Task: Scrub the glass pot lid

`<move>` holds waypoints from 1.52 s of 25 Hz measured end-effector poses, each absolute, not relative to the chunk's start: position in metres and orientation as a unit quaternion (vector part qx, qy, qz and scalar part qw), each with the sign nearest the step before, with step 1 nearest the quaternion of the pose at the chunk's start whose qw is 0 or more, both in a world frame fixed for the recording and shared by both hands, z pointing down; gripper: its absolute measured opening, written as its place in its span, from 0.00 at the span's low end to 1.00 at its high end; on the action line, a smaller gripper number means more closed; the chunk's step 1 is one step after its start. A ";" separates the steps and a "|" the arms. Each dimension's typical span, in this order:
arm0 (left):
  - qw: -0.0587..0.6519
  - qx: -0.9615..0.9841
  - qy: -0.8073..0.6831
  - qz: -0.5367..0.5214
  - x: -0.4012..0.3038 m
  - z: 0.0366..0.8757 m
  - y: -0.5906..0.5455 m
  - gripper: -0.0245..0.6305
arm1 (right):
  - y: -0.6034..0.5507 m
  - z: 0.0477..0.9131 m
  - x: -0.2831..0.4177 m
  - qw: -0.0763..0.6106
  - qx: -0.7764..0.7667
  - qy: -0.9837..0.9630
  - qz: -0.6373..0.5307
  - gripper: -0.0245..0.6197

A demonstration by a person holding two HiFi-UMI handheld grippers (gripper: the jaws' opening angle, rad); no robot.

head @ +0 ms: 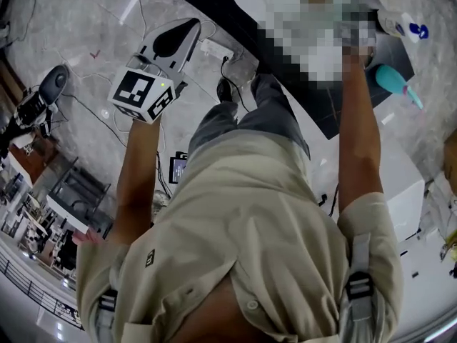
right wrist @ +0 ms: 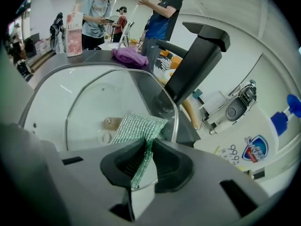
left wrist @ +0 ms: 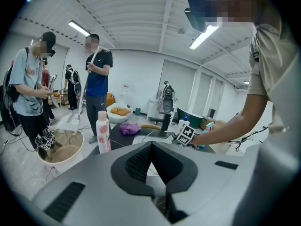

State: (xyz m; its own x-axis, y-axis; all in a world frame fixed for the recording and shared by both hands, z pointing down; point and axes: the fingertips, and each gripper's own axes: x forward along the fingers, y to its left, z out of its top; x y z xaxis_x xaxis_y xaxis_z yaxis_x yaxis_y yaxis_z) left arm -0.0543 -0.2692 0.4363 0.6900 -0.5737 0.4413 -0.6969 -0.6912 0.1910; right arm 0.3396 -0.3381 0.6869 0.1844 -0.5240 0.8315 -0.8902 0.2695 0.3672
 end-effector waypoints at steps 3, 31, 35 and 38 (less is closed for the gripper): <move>0.171 0.903 -0.354 0.172 -0.072 0.427 -0.265 0.06 | -0.360 0.657 0.329 0.505 0.578 -0.628 0.132 0.14; 0.091 0.917 -0.380 0.080 -0.231 0.293 -0.208 0.06 | -0.278 0.303 0.104 0.190 0.604 -0.771 0.067 0.14; 0.051 0.924 -0.373 0.059 -0.230 0.289 -0.172 0.06 | -0.204 0.264 0.067 0.112 0.573 -0.811 0.039 0.14; 0.032 0.926 -0.372 0.056 -0.209 0.300 -0.138 0.06 | -0.149 0.263 0.073 0.067 0.556 -0.828 0.026 0.14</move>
State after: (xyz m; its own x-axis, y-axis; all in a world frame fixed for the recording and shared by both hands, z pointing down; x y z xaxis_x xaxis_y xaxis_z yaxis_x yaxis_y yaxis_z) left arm -0.2088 -0.1381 0.3002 0.7170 -0.6853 0.1276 -0.6925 -0.7212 0.0177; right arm 0.0726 -0.1490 0.2629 -0.3735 -0.9169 0.1407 -0.9239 0.3813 0.0317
